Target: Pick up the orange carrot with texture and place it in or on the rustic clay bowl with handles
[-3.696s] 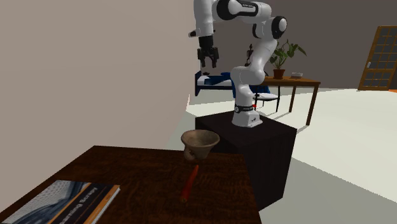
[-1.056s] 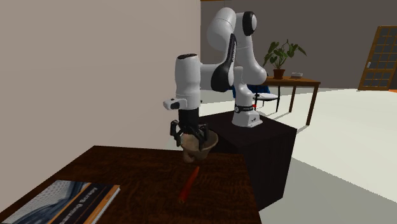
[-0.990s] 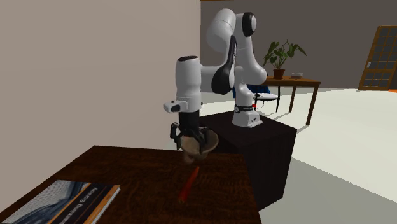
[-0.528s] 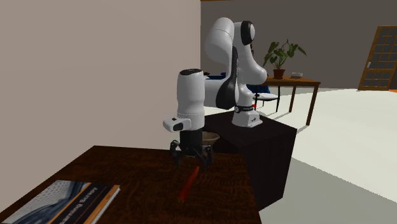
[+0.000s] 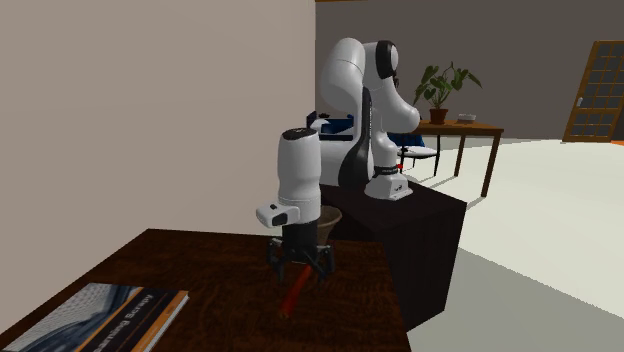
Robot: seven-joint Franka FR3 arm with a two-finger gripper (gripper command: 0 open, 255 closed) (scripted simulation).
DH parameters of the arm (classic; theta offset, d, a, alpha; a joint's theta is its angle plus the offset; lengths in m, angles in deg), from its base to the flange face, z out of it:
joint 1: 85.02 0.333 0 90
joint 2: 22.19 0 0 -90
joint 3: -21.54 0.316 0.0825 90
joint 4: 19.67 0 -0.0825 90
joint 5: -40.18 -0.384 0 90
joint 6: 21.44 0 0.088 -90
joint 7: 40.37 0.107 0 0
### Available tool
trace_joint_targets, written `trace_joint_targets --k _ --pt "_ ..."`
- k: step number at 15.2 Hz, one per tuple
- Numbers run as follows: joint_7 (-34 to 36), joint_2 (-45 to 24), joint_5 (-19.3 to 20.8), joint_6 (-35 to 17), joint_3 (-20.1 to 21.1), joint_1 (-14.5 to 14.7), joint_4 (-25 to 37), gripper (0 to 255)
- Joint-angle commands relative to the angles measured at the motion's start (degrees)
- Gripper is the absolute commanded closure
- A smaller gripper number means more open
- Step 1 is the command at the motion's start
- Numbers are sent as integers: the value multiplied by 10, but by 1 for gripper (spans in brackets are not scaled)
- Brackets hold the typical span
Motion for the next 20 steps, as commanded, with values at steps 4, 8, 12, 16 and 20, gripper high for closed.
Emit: trace_joint_targets --k 4,8,12,16,20 --pt "1 -2 1 -2 0 1 0 0" --pt "1 -2 0 -2 0 1 0 255" --pt "3 -2 1 -4 -1 3 -1 255" --pt "1 -2 0 -2 0 1 0 255" --pt "-1 21 -4 16 4 -2 -4 255"
